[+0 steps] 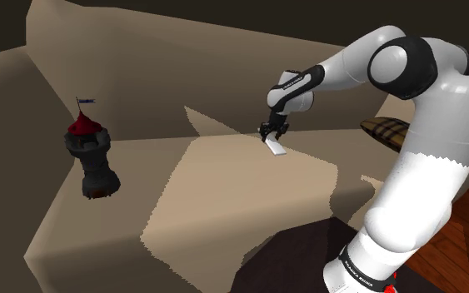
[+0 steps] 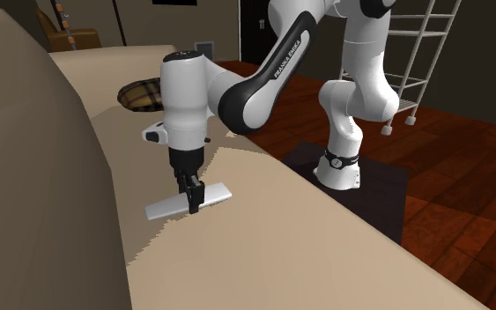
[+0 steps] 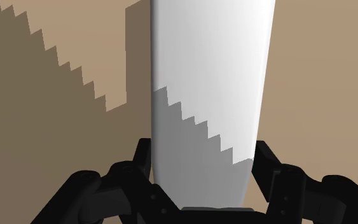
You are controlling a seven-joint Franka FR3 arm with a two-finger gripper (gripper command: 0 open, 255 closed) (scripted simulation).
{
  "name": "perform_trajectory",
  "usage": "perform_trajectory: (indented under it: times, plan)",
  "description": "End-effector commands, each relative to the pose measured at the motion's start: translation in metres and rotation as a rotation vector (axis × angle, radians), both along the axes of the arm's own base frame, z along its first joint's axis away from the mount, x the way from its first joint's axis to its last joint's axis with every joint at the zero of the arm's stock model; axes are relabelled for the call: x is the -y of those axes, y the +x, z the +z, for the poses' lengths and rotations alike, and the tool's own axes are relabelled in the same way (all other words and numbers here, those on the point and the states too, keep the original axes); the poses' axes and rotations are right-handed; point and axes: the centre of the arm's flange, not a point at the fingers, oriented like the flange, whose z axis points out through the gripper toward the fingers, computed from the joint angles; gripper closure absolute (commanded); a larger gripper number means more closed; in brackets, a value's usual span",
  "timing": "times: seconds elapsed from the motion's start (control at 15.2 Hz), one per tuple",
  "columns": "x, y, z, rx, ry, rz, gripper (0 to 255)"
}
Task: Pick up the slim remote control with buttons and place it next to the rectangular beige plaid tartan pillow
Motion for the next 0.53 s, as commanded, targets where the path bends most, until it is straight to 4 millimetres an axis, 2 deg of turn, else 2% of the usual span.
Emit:
perform_trajectory:
  times: [0.0,0.46]
  plan:
    - [0.0,0.0,0.008,0.0,0.0,0.0,255]
    - [0.0,0.0,0.045,0.0,0.0,0.0,255]
